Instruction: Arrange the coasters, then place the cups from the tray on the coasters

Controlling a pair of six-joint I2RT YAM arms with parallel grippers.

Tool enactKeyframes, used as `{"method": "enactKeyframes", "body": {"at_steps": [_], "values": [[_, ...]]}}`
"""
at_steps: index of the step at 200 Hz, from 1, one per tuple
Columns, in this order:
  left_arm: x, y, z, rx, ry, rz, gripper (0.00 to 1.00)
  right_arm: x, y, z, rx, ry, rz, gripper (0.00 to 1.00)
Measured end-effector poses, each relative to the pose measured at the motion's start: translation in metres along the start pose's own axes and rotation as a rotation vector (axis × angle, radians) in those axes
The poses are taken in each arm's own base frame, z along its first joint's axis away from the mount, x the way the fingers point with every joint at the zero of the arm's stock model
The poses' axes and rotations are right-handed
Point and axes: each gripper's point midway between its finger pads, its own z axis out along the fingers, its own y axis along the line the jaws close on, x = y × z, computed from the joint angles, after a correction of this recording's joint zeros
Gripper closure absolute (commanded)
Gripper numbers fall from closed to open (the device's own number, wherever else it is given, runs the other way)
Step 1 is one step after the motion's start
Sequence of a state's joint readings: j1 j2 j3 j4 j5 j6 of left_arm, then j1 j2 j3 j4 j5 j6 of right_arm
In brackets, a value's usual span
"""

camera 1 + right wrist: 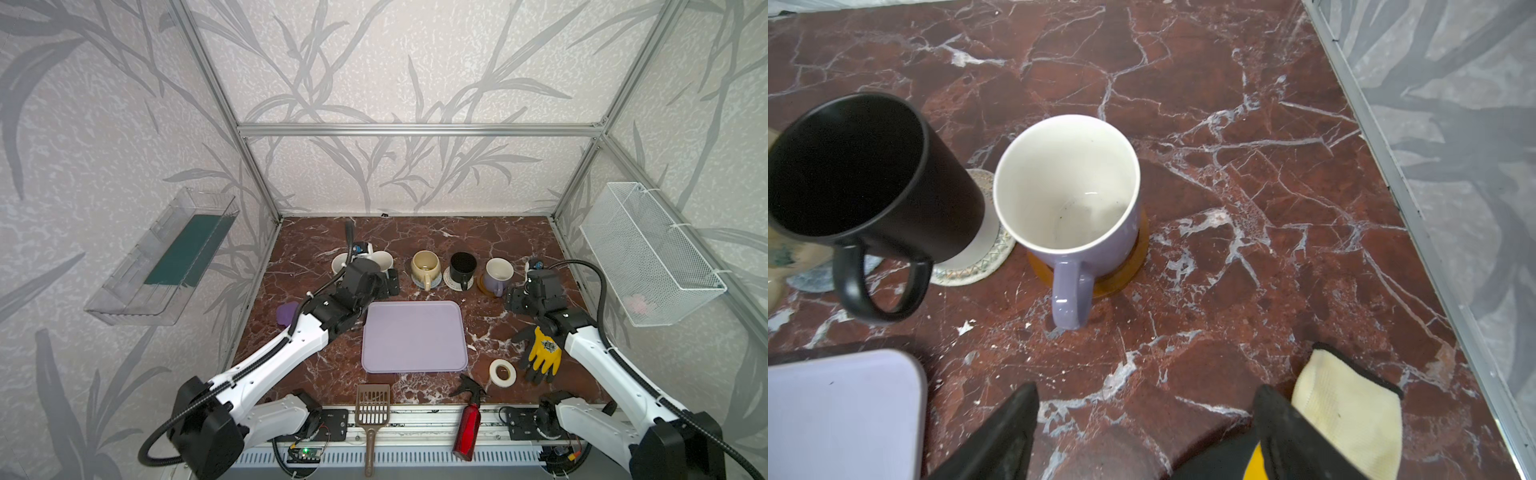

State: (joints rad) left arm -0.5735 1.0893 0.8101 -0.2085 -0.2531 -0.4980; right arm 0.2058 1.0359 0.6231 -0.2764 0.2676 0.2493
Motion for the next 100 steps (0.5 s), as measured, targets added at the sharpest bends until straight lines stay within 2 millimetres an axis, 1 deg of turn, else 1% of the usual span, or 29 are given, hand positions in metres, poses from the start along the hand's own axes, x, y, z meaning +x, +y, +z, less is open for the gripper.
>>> {"method": "enactKeyframes", "body": {"at_steps": [20,34,45,59,63,71,85,100], "values": [[0.010,0.051,0.001,-0.123,-0.062,0.042,0.04,0.013,-0.004,0.010,0.019,-0.005,-0.019,0.22],[0.018,0.081,0.002,-0.197,-0.078,0.062,0.04,0.015,-0.005,0.014,0.024,-0.033,-0.050,0.22],[0.023,0.099,0.004,-0.244,-0.079,0.075,0.04,0.015,-0.006,0.018,0.025,-0.069,-0.078,0.24],[0.024,0.115,0.007,-0.292,-0.089,0.097,0.04,0.016,-0.005,0.022,0.020,-0.116,-0.106,0.24],[0.024,0.119,0.008,-0.306,-0.093,0.102,0.01,0.017,-0.005,0.023,0.018,-0.128,-0.112,0.24],[0.022,0.127,0.011,-0.338,-0.105,0.114,0.01,0.019,-0.005,0.026,0.015,-0.148,-0.127,0.24],[0.023,0.137,0.015,-0.380,-0.126,0.136,0.01,0.023,-0.004,0.030,0.012,-0.165,-0.151,0.24],[0.026,0.146,0.016,-0.412,-0.138,0.167,0.01,0.020,-0.002,0.035,0.011,-0.179,-0.170,0.23]]}}
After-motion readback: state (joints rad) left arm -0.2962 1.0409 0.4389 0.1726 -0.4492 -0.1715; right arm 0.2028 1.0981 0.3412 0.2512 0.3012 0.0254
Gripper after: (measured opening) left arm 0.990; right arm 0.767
